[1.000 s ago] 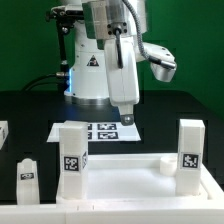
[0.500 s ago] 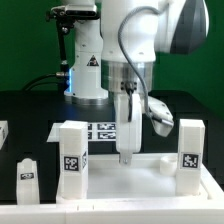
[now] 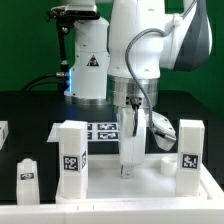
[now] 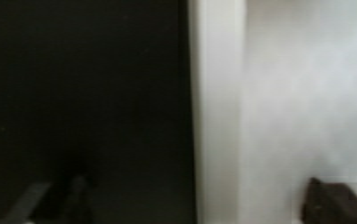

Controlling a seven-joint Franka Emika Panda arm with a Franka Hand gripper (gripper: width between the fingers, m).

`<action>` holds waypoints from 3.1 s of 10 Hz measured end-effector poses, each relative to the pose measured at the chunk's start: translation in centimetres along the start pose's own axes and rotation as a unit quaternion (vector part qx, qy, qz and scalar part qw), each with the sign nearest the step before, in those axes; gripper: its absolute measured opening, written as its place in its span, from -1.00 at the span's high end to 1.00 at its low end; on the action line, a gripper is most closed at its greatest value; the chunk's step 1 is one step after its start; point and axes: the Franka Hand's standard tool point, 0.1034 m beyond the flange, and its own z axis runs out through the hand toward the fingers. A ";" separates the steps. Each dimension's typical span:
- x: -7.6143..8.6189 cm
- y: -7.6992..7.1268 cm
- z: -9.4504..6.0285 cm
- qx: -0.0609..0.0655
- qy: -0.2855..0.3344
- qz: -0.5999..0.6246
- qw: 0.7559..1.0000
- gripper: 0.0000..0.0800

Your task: Assemble desk

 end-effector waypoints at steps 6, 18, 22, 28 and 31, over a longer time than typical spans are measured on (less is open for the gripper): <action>-0.1 0.0 -0.1 0.001 -0.001 -0.004 1.000 0.87; 2.2 1.2 -5.8 -0.007 -0.052 -0.495 0.867 0.86; 2.6 1.2 -5.7 -0.001 -0.033 -0.653 0.757 0.86; 5.9 -3.4 -8.4 0.034 -0.008 -0.886 0.463 0.86; 6.6 -7.1 -7.9 0.019 -0.003 -0.959 0.282 0.86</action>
Offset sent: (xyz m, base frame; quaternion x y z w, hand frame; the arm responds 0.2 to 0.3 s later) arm 0.0000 0.0000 0.0000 0.0000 0.0000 0.0000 1.0000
